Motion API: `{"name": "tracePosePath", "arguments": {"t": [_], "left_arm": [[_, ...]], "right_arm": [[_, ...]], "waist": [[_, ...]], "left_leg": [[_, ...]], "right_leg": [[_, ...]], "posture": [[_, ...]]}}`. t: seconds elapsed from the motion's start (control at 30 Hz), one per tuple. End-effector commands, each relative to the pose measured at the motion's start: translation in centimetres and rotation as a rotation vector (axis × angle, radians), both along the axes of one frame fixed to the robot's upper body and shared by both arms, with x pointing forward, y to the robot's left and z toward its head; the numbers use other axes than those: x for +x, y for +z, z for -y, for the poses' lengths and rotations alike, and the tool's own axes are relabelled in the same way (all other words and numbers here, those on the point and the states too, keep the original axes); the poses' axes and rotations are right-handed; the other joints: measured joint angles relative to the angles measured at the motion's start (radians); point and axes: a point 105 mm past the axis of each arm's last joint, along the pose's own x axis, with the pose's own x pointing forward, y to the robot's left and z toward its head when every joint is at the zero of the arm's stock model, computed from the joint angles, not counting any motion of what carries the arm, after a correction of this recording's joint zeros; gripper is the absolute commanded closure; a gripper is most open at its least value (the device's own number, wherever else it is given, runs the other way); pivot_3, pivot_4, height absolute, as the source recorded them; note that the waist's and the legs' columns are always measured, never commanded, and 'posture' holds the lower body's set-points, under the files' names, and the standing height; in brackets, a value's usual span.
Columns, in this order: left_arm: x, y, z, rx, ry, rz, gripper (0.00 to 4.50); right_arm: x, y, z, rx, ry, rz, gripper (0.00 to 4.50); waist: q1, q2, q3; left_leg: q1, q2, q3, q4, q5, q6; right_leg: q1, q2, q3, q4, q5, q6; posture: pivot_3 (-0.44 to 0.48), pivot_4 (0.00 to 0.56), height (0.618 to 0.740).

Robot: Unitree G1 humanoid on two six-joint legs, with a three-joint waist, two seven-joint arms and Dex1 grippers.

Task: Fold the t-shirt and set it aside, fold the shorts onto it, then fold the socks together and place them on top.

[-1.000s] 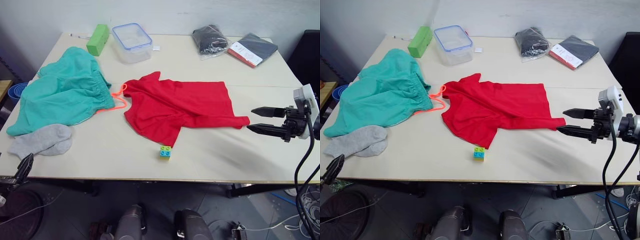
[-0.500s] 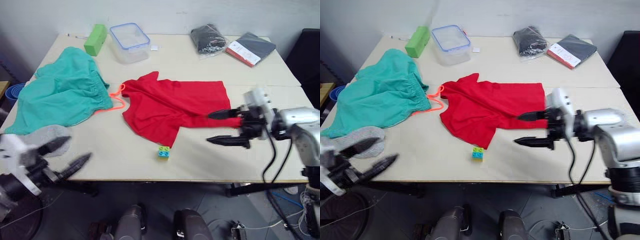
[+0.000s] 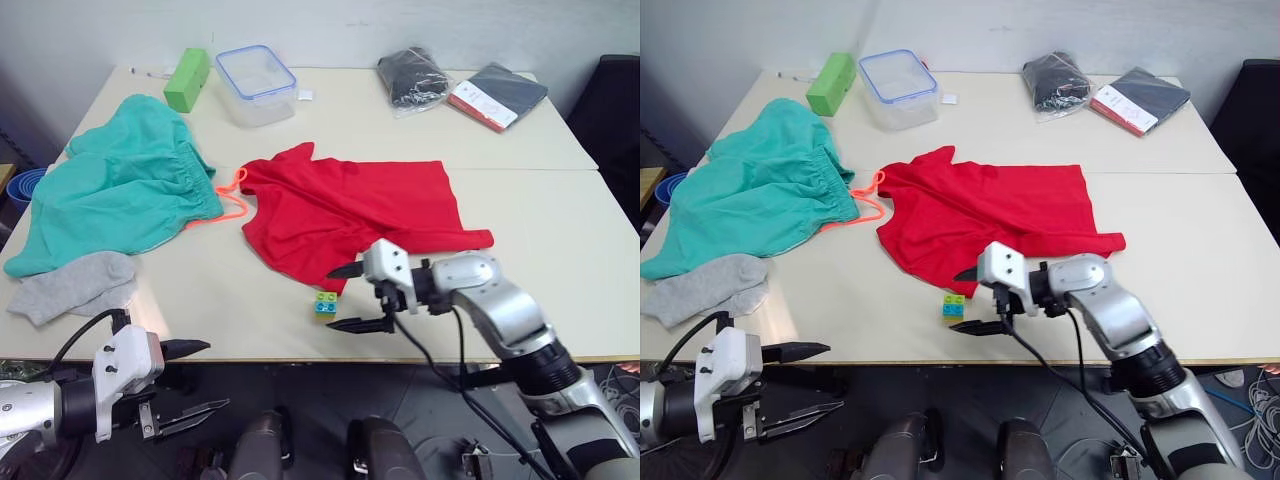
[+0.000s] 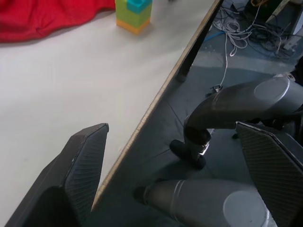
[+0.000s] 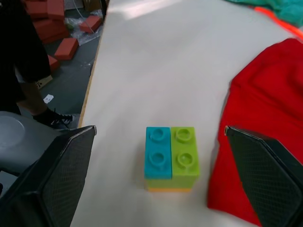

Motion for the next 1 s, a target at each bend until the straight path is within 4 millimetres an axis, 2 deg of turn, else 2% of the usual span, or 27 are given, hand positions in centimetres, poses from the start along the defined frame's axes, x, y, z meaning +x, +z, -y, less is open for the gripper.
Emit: {"name": "tracePosePath", "arguments": {"t": [0.03,0.17,0.27,0.37,0.47,0.57,0.67,0.73,0.8,0.9,0.97,1.0], "left_arm": [[0.3,1.3,0.4,-0.039,-0.018,0.045,0.00],[1.0,2.2,0.6,-0.055,-0.019,0.079,0.00],[1.6,2.5,0.8,-0.064,-0.033,0.091,0.00],[2.9,2.3,1.2,-0.073,-0.051,0.108,0.00],[4.1,2.2,1.9,-0.061,-0.099,0.126,0.00],[4.9,2.9,3.2,-0.101,-0.146,0.139,0.00],[5.2,3.4,4.5,-0.121,-0.215,0.145,0.00],[5.3,4.0,5.7,-0.145,-0.283,0.148,0.00],[5.4,4.5,6.7,-0.175,-0.334,0.146,0.00],[6.8,5.2,8.0,-0.218,-0.357,0.167,0.00],[7.4,5.6,9.2,-0.244,-0.410,0.177,0.00],[7.5,5.8,9.7,-0.255,-0.434,0.177,0.00]], "right_arm": [[0.6,-0.3,0.0,-0.015,-0.030,0.034,0.05],[1.5,-0.8,-0.4,0.008,-0.069,0.044,0.97],[1.6,-0.6,-0.6,0.025,-0.063,0.070,2.00],[1.3,-0.4,-0.4,0.027,-0.024,0.116,3.00],[0.6,0.4,-0.1,0.061,0.004,0.119,3.01],[-0.2,1.6,0.5,0.111,0.021,0.098,3.01],[-0.7,4.0,2.0,0.214,-0.020,0.047,3.01],[-0.4,6.2,5.5,0.293,-0.156,0.003,3.01],[0.0,7.6,9.5,0.313,-0.323,0.004,3.01],[1.0,8.3,16.8,0.252,-0.641,0.068,3.01],[0.9,8.5,22.8,0.222,-0.891,0.096,3.01],[0.7,8.4,24.9,0.217,-0.977,0.104,3.01]], "waist": [[0.000,0.000,0.000],[-0.001,0.000,0.000],[-0.003,0.000,0.000],[-0.001,0.000,0.000],[0.002,0.000,0.000],[0.002,0.000,0.000],[0.002,0.000,0.000],[0.003,0.001,0.001],[0.010,0.001,0.001],[0.030,0.001,0.001],[0.033,0.001,0.001],[0.037,0.001,0.001]], "left_leg": [[0.000,0.000,0.000,0.000,0.000,0.000],[0.001,0.000,0.000,0.000,0.001,0.000],[0.001,0.000,0.000,0.000,0.003,0.004],[0.002,-0.001,0.000,0.001,0.003,0.004],[0.002,-0.001,0.000,0.001,0.004,0.004],[0.001,-0.002,-0.001,0.001,0.004,0.004],[0.001,-0.002,-0.001,0.001,0.004,0.005],[0.002,-0.002,-0.001,0.001,0.004,0.005],[0.001,-0.003,-0.002,0.001,0.004,0.006],[0.001,-0.004,-0.003,0.002,0.004,0.007],[0.001,-0.004,-0.002,0.003,0.005,0.008],[0.002,-0.005,-0.002,0.003,0.005,0.008]], "right_leg": [[0.000,0.000,0.000,0.000,0.000,0.000],[0.000,0.000,0.000,0.002,0.000,0.000],[0.000,0.000,0.000,0.005,0.000,0.000],[0.000,0.000,0.000,0.006,0.000,0.000],[0.000,0.000,0.000,0.006,0.000,0.000],[0.000,-0.001,0.000,0.007,0.000,0.000],[0.000,-0.001,0.000,0.007,0.000,0.000],[0.000,-0.001,0.000,0.007,0.000,0.000],[0.001,-0.001,-0.001,0.007,0.000,0.000],[0.002,-0.002,-0.001,0.006,0.000,0.001],[0.003,-0.002,-0.001,0.006,0.000,0.001],[0.003,-0.002,-0.001,0.006,0.000,0.001]], "posture": [[0.000,0.150,0.740],[0.000,0.150,0.740],[0.000,0.150,0.740],[0.000,0.150,0.740],[0.000,0.150,0.740],[0.000,0.150,0.740],[0.000,0.150,0.740],[0.000,0.150,0.740],[0.000,0.150,0.740],[0.000,0.150,0.740],[0.000,0.150,0.740],[0.000,0.150,0.740]]}}
